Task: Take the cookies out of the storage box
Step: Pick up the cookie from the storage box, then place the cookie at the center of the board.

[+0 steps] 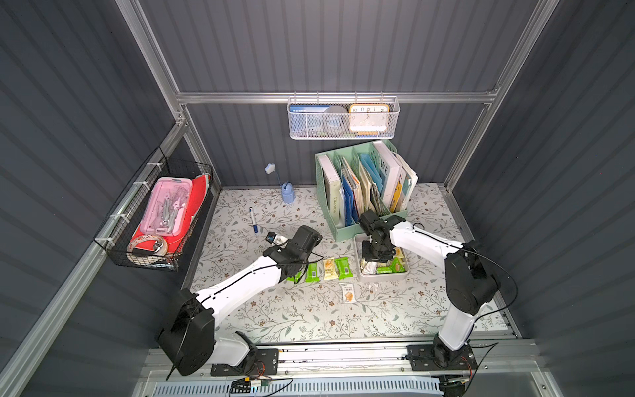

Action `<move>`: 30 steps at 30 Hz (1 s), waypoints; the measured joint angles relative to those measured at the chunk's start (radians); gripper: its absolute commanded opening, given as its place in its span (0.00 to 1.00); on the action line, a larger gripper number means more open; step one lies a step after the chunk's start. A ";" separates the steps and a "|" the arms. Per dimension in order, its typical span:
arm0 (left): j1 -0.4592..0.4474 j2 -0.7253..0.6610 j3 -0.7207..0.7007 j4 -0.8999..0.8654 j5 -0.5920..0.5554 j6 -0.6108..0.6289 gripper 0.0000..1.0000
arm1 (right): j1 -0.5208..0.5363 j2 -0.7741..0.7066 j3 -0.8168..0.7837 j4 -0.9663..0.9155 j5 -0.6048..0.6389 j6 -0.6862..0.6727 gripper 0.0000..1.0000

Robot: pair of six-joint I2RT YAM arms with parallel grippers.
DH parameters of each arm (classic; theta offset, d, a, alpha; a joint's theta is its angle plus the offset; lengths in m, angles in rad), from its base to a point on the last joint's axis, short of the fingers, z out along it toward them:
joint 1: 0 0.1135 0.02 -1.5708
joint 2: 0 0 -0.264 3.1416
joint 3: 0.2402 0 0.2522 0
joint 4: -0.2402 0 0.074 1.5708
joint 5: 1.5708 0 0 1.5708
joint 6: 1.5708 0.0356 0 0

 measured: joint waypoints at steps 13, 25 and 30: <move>0.009 -0.030 -0.030 -0.006 -0.015 -0.006 0.54 | -0.018 -0.206 -0.002 0.027 -0.028 0.006 0.34; 0.028 -0.085 -0.073 -0.021 -0.030 -0.034 0.55 | 0.217 -0.182 -0.002 0.055 -0.159 0.013 0.33; 0.034 -0.103 -0.100 -0.032 -0.031 -0.048 0.55 | 0.329 -0.059 0.008 0.085 -0.203 0.016 0.34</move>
